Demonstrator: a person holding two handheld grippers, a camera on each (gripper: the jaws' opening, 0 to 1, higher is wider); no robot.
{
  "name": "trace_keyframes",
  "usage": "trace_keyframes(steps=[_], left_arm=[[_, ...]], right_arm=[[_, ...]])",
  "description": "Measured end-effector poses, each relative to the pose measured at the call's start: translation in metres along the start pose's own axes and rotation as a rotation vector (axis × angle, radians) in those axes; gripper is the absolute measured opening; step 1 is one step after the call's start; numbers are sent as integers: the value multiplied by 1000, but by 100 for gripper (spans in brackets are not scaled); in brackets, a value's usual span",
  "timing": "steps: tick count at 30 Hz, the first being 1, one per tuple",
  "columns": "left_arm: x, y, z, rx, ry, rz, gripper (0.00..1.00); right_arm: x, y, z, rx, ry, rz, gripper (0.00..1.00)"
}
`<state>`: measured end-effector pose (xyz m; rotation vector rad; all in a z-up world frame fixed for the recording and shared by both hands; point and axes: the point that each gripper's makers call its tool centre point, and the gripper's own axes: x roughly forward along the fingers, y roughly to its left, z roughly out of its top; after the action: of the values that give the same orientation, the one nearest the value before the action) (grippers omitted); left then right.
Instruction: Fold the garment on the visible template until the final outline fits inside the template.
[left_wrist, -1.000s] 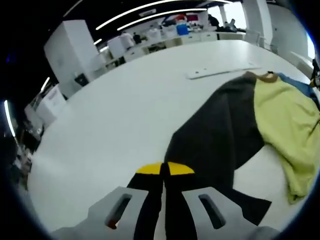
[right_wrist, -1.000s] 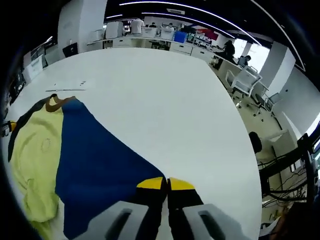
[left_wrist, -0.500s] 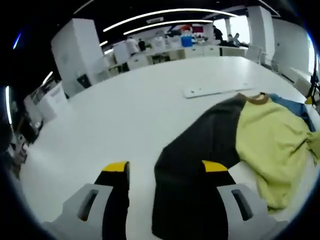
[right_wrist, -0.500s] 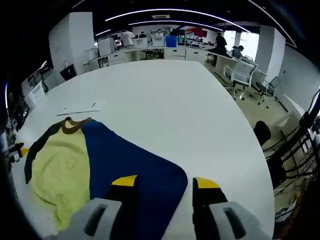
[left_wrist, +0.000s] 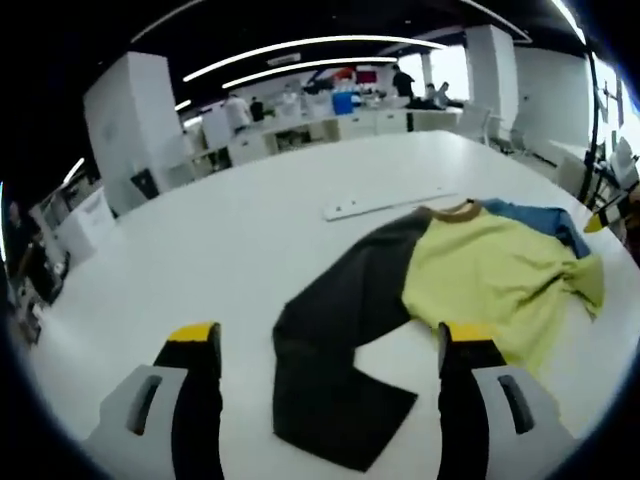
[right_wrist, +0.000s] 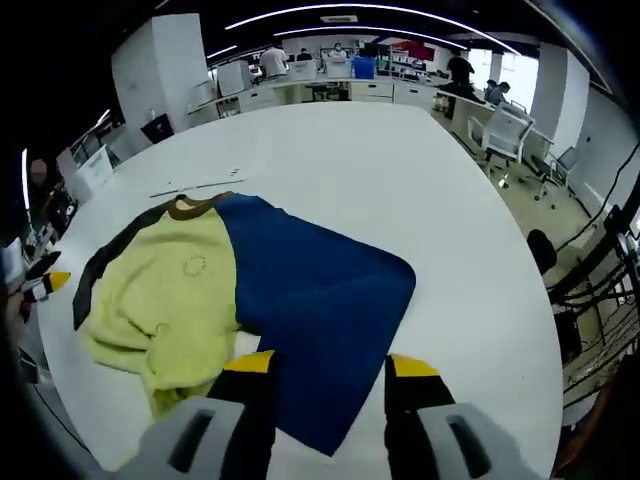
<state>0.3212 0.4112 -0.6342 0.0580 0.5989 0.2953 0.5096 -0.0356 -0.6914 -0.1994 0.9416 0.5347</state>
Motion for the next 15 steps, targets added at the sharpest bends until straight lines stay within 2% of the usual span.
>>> trace_keyframes(steps=[5,11,15], left_arm=[[-13,-16,6,-10,-21,-58,99],[-23,-23,11,-3,-51,-97,99],[-32,-31,13,0,-58,-122,99]], right_arm=[[-5,5,-14,1,22,7,37],[-10,6,-31,30,23,-6,31],[-12,6,-41,56,21,-17,31]])
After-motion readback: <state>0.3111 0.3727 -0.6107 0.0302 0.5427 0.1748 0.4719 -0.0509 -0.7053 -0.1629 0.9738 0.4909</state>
